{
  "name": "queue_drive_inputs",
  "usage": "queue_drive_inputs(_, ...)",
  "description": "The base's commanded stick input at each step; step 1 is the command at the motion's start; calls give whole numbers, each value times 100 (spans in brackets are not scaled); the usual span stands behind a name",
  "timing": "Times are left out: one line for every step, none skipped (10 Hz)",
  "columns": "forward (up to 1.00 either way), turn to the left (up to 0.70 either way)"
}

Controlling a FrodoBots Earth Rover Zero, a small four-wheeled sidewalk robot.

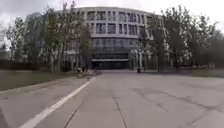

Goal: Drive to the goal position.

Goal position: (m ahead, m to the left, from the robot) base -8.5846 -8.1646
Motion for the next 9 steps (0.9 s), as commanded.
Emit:
queue_drive_inputs(70, 0)
queue_drive_inputs(70, 0)
queue_drive_inputs(70, 0)
queue_drive_inputs(70, 0)
queue_drive_inputs(70, 0)
queue_drive_inputs(70, 0)
queue_drive_inputs(70, -6)
queue_drive_inputs(70, -16)
queue_drive_inputs(70, -27)
